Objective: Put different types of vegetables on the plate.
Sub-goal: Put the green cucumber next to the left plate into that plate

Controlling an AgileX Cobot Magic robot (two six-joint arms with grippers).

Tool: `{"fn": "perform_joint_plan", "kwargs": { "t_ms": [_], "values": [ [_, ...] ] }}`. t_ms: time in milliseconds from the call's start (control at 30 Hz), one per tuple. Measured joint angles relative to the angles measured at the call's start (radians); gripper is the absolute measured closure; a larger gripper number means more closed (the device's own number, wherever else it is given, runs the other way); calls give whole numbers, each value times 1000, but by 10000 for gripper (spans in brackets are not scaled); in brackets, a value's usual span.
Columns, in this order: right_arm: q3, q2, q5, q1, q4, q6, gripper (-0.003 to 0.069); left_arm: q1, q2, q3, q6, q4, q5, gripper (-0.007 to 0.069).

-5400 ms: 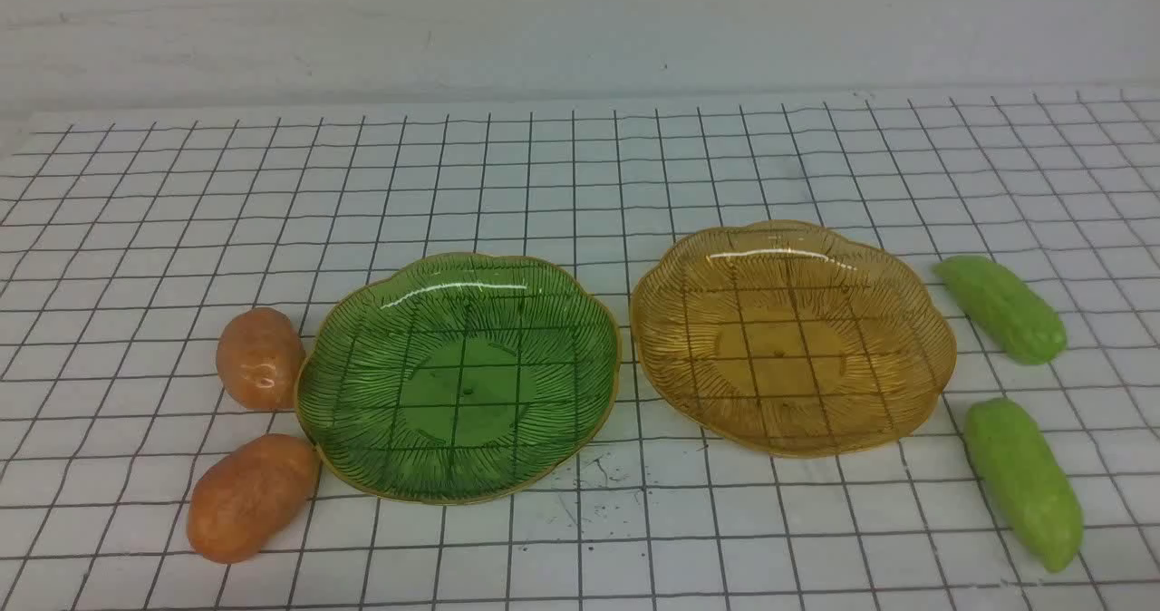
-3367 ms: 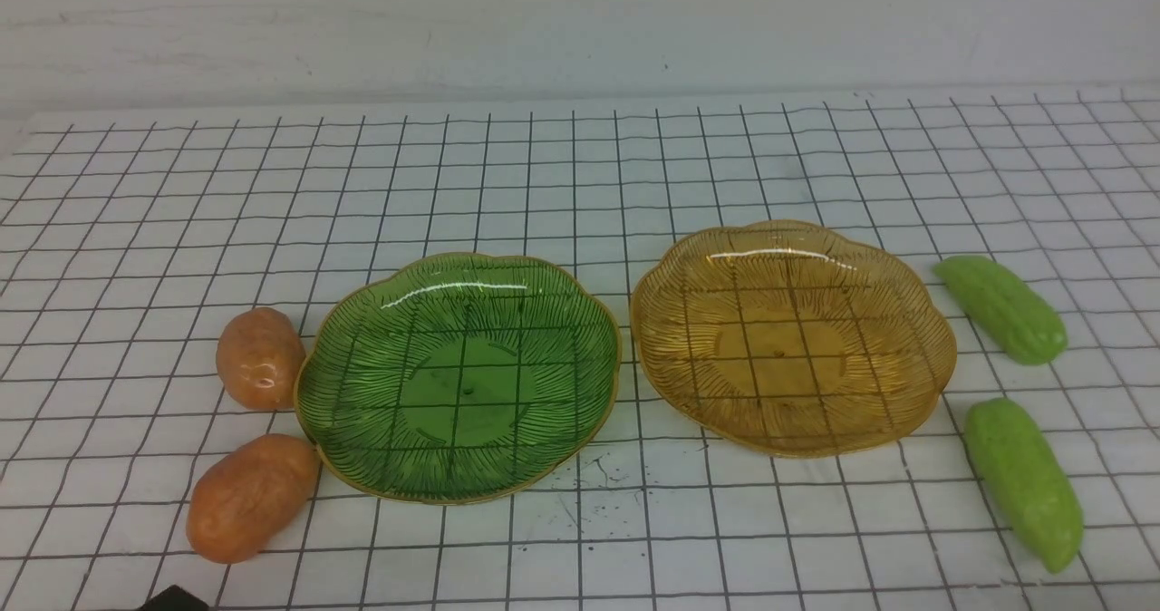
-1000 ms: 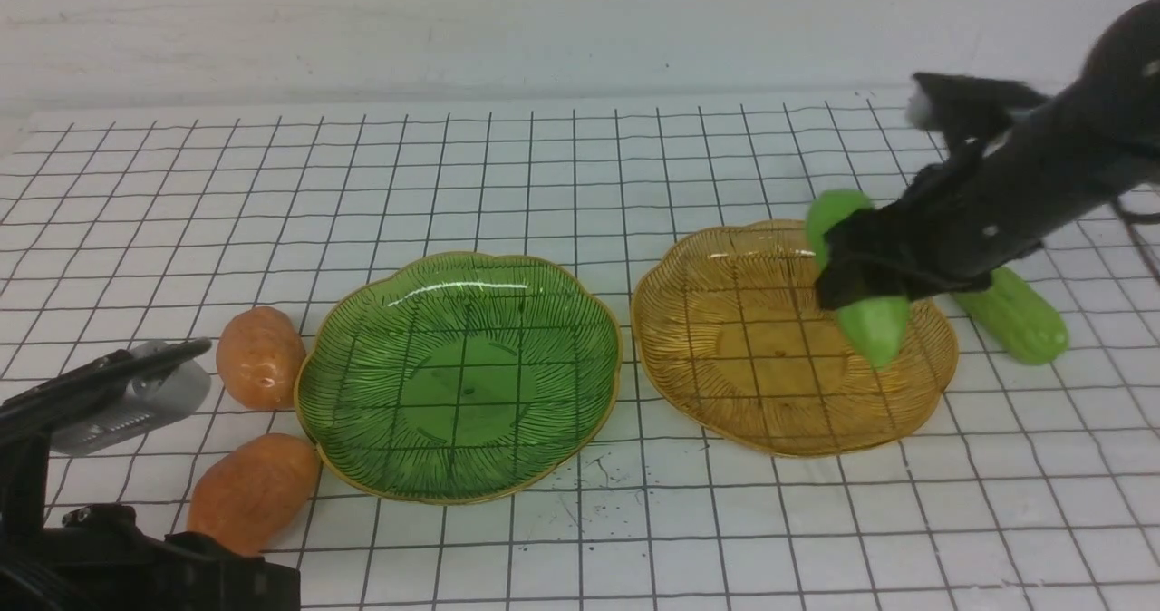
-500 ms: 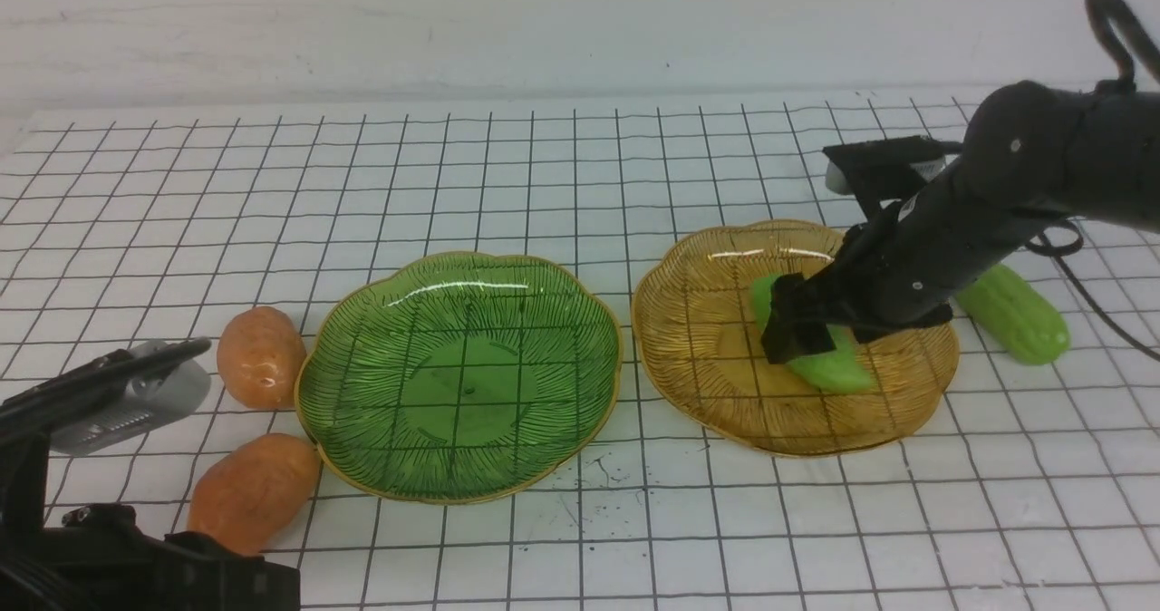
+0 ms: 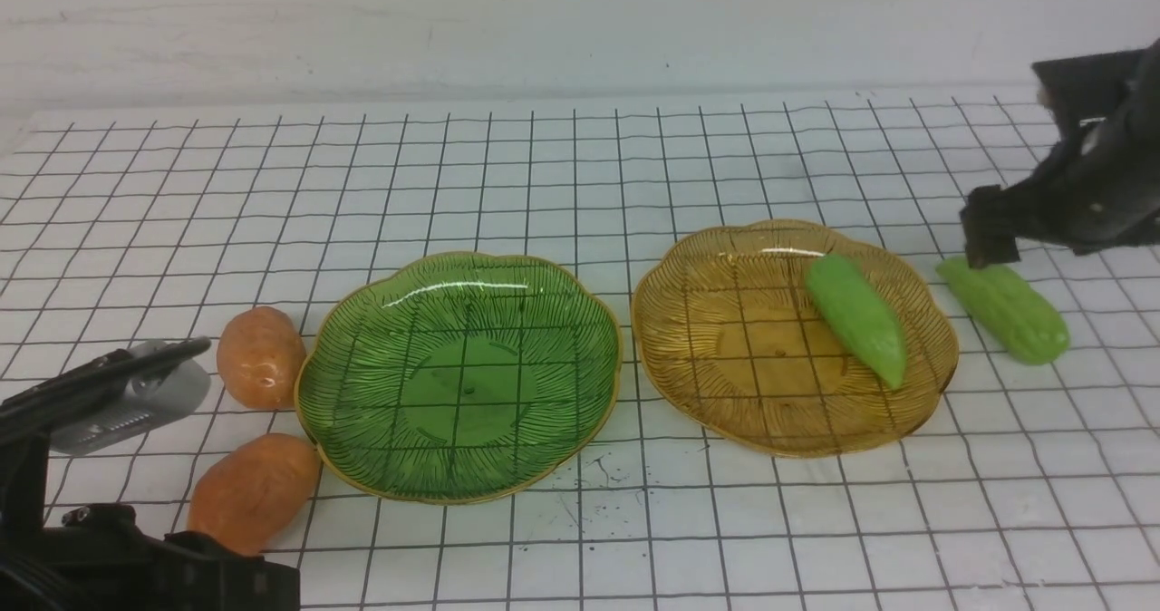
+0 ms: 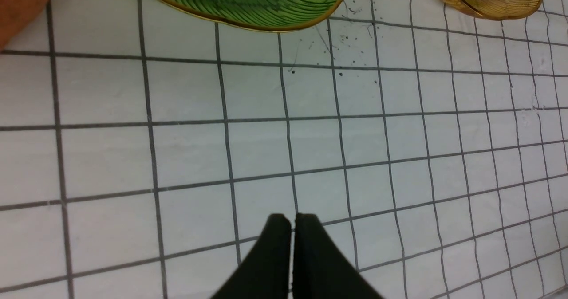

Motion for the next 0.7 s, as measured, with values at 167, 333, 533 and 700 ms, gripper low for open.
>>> {"fn": "perform_joint_plan", "kwargs": {
  "t_ms": [167,333,533,700],
  "values": [
    [-1,87,-1,-17,-2,3,-10,0,0,0,0,0,0,631],
    [-1,152,-8,-17,-8,4,15,0,0,0,0,0,0,631],
    [-5,171,9,-17,-74,10,190,0,0,0,0,0,0,631],
    [-80,150,167,-18,-122,26,262,0,0,0,0,0,0,631]
  ]
}}
